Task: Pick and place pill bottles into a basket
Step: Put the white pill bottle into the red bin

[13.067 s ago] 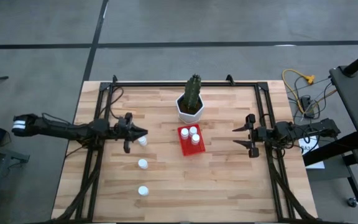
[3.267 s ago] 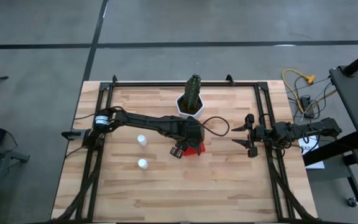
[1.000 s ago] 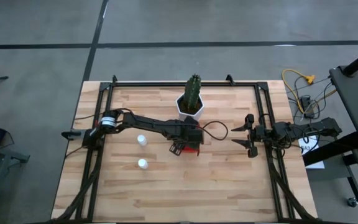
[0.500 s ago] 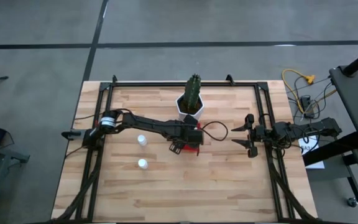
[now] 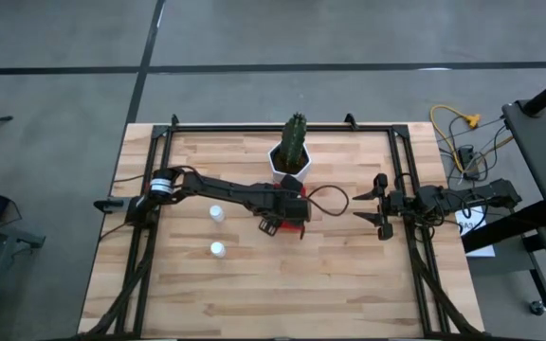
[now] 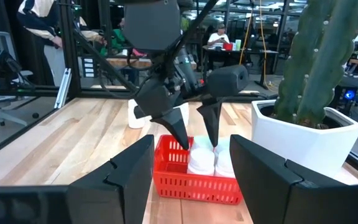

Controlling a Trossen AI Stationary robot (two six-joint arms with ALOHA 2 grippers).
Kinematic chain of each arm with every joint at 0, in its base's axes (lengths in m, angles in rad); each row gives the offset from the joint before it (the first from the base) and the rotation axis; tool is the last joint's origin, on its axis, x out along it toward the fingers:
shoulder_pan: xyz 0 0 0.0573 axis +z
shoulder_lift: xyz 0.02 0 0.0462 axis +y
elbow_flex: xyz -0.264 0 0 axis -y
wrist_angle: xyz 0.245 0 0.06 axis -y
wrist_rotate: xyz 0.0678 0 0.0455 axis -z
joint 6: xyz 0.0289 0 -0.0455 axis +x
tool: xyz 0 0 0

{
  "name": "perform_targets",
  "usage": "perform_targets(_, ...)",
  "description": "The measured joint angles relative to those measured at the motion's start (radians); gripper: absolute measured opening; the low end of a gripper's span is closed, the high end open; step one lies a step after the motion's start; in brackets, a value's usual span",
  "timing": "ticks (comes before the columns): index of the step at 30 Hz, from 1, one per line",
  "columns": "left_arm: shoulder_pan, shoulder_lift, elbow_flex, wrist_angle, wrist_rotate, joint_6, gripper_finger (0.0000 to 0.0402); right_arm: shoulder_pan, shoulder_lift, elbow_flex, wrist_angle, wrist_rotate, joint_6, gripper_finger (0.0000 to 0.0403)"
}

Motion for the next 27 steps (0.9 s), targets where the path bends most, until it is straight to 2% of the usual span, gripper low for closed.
perform_targets(6, 0.0, 0.0, 0.0, 0.003, -0.006, 0.001, 0.0238, 0.0, 0.0, 0.0, 0.0, 0.0, 0.0, 0.0201)
perform_targets(11, 0.0, 0.0, -0.001, 0.003, -0.062, 0.003, 0.0238, 0.0, 0.0, 0.0, 0.0, 0.0, 0.001, 0.0201)
perform_targets(27, -0.001, 0.001, -0.002, 0.002, -0.067, 0.002, 0.0238, 0.0, 0.0, 0.0, 0.0, 0.0, 0.002, 0.0201)
